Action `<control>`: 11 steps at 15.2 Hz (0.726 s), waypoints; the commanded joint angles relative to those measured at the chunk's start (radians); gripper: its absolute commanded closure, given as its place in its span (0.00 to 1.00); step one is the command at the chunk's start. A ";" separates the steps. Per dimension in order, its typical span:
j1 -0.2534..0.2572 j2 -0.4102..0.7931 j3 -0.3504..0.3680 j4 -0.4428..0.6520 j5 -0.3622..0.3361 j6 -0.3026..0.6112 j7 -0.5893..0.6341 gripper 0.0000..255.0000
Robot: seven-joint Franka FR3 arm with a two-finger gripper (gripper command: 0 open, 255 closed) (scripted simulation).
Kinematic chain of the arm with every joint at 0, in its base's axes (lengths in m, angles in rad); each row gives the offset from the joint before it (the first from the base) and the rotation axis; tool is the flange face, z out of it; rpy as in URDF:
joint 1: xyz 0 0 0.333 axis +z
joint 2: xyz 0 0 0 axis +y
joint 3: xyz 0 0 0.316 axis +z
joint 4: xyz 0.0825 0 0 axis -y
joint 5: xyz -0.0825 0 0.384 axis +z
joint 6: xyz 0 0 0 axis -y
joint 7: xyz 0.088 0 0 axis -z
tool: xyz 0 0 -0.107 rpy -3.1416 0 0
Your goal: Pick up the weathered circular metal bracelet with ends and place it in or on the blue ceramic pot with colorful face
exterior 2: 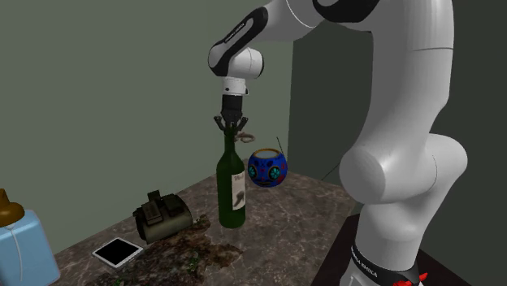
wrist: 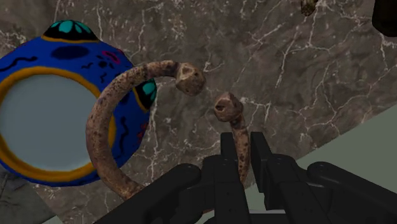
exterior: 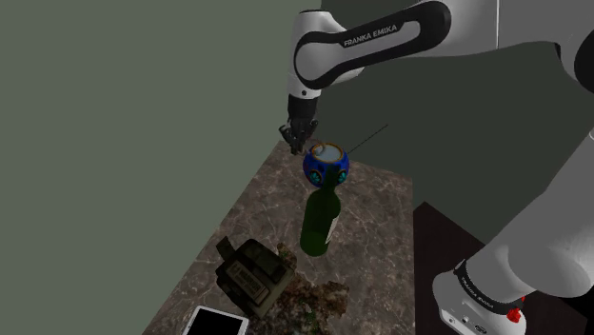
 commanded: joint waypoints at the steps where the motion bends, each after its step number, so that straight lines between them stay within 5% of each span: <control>1: -0.028 -0.012 -0.019 -0.013 0.003 -0.005 -0.049 1.00; 8: -0.122 -0.026 -0.091 -0.021 -0.001 -0.030 -0.211 1.00; 11: -0.121 -0.011 -0.091 -0.043 -0.002 0.007 -0.214 1.00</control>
